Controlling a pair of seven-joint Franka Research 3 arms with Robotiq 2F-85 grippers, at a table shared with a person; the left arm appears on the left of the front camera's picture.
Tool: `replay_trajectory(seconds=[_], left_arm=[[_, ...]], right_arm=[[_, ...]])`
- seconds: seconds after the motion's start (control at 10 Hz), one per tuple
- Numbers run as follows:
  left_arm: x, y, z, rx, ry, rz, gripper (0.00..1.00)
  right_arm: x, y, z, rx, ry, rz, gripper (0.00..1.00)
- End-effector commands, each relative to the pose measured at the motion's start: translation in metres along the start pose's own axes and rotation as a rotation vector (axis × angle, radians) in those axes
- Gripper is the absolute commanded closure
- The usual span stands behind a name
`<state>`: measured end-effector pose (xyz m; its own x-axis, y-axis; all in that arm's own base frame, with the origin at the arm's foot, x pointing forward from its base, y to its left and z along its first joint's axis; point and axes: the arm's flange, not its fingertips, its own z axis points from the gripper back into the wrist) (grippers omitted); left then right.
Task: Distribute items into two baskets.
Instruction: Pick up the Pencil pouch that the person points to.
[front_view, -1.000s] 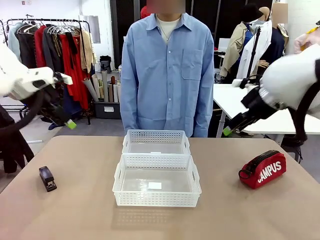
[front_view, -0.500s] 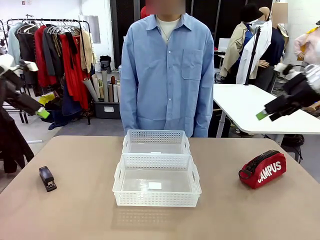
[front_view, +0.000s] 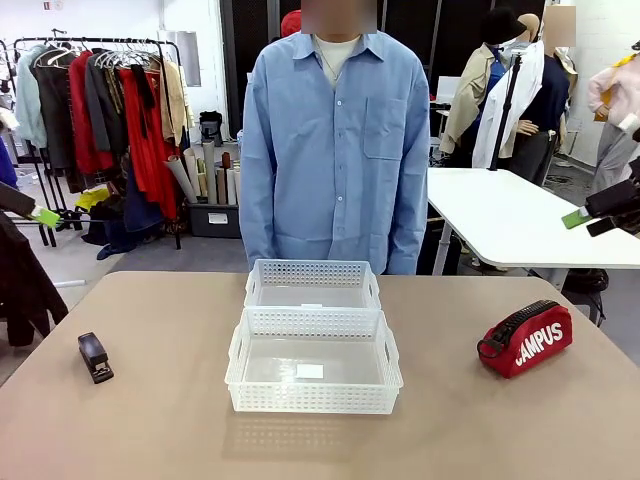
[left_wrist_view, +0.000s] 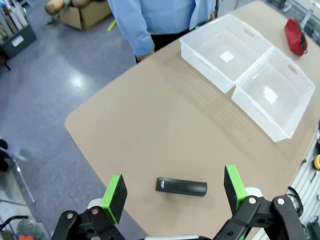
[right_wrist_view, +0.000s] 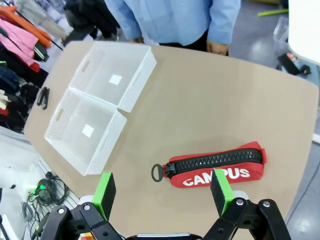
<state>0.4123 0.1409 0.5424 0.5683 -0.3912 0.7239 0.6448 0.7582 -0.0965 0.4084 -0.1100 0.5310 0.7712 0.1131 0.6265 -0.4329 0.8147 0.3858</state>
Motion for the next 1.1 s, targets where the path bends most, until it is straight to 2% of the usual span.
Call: replay_trajectory(seconds=[0.0,0.7,1.0], left_arm=[[-0.009,0.005,0.005,-0.023,-0.066,0.000,0.00],[-0.008,0.011,0.027,-0.077,-0.194,0.014,0.00],[-0.009,0.011,0.028,-0.095,-0.206,0.013,0.00]], right_arm=[[-0.010,-0.003,0.007,0.063,-0.071,0.015,0.00],[-0.019,-0.008,0.032,0.089,-0.156,0.000,0.00],[-0.020,-0.008,0.032,0.095,-0.162,-0.002,0.00]])
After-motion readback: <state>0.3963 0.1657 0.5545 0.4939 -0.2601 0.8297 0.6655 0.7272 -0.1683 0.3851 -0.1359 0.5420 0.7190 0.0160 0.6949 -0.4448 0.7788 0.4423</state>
